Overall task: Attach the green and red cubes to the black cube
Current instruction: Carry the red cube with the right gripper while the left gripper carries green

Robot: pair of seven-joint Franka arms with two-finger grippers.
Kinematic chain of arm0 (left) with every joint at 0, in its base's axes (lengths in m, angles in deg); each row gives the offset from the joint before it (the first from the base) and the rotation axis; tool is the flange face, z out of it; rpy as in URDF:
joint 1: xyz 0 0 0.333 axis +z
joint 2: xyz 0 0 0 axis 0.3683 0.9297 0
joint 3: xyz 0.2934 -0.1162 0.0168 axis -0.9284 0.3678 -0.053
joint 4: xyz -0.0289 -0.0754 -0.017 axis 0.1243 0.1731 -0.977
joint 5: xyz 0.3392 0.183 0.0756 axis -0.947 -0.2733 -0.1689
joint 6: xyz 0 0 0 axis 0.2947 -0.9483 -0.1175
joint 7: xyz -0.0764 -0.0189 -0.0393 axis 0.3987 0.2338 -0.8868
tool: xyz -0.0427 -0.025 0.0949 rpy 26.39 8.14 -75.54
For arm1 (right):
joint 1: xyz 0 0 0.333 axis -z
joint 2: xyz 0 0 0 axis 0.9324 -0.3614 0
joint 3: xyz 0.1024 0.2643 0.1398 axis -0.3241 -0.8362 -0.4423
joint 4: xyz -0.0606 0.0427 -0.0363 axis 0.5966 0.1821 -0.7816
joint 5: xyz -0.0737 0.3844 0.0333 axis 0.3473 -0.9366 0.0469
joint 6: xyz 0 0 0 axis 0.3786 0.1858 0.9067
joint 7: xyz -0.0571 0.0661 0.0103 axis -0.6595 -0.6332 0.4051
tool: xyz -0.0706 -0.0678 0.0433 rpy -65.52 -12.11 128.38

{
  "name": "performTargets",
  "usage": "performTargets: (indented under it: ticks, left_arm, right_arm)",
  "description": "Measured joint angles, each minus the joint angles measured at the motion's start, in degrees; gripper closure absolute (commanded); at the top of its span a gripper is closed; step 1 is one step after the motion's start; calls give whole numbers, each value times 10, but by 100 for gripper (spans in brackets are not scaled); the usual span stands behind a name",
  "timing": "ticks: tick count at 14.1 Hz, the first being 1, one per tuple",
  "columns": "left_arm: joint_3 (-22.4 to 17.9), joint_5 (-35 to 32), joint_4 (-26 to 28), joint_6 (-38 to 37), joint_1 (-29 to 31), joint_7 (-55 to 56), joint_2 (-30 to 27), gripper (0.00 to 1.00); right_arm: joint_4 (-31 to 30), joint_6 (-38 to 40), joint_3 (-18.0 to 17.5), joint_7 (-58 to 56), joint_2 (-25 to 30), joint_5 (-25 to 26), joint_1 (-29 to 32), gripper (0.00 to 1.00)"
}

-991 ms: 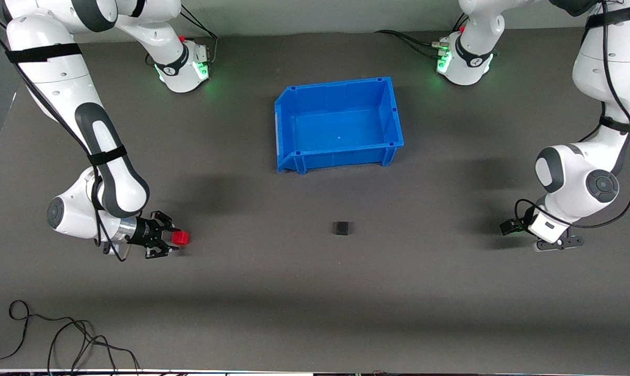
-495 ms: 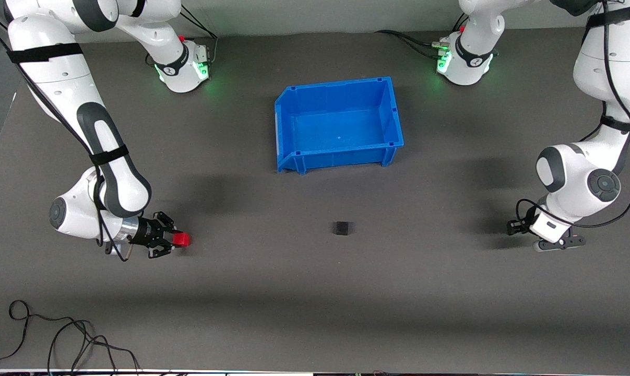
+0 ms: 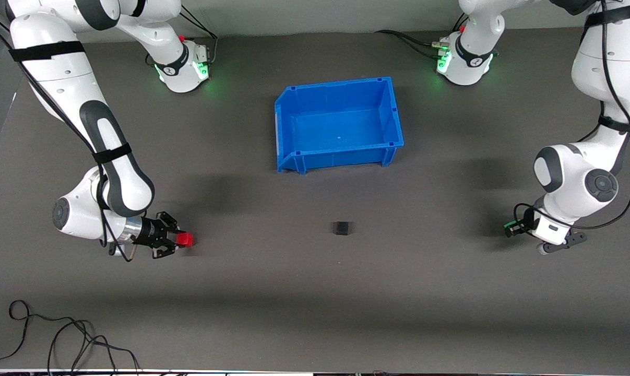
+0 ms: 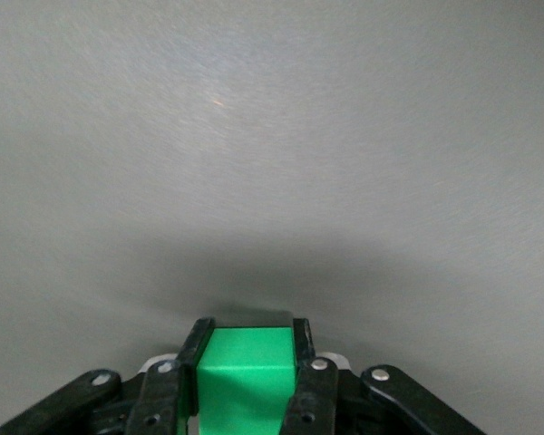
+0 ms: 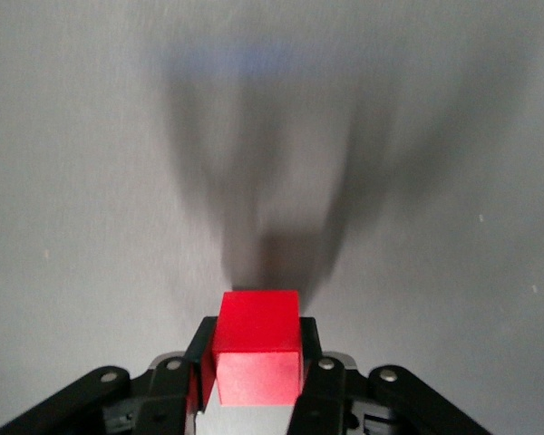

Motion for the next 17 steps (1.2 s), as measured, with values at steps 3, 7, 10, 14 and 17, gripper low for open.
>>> performTargets:
  ticks: [3,7,10,14,17]
  left_arm:
    - [4,0,-5,-1,-49,178,-2,100]
    - [6,0,-17,-2,-121,399,-2,100]
    - [11,1,-38,-24,-171,539,-2,100]
    - [59,1,-73,-69,-193,715,-1,100]
    - [73,1,-83,-74,-205,799,9,100]
  right_arm:
    - [18,29,0,9,8,0,-4,73]
    - [27,35,-2,59,21,0,-29,77]
    - [50,32,-4,151,21,-1,-93,80]
    - [87,-16,-4,279,-6,-1,-189,85]
    - [134,-39,-4,365,-57,-1,-243,87]
